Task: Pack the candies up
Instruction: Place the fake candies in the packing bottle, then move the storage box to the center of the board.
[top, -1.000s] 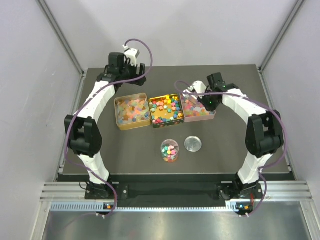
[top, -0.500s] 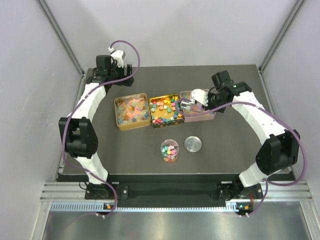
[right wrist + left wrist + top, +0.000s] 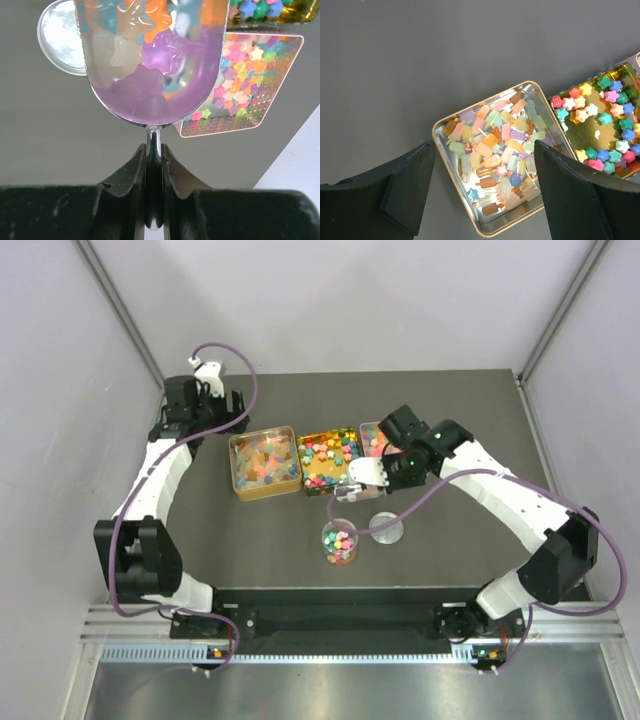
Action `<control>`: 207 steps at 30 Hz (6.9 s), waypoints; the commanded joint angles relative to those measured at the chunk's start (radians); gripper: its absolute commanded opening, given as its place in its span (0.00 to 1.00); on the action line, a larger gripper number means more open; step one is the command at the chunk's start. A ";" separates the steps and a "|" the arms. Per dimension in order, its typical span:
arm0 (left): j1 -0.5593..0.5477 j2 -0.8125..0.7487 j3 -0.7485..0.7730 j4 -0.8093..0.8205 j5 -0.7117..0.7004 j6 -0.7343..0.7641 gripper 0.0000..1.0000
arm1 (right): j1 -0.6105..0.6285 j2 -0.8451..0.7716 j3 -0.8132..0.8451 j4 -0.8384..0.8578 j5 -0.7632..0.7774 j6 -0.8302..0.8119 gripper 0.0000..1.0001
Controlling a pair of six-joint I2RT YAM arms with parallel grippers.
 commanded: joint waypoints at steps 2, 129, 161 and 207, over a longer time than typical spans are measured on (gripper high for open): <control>0.033 -0.104 -0.047 0.065 0.017 -0.008 0.84 | 0.076 -0.079 -0.049 -0.015 0.099 -0.010 0.00; -0.015 0.447 0.465 -0.101 -0.247 -0.008 0.84 | -0.327 0.654 0.850 0.081 0.353 0.436 0.00; 0.089 0.176 -0.072 -0.340 -0.215 0.013 0.76 | -0.391 0.823 0.815 0.290 0.356 0.286 0.00; -0.383 0.612 0.448 -0.391 -0.051 -0.083 0.72 | -0.471 0.622 0.505 0.397 0.411 0.327 0.00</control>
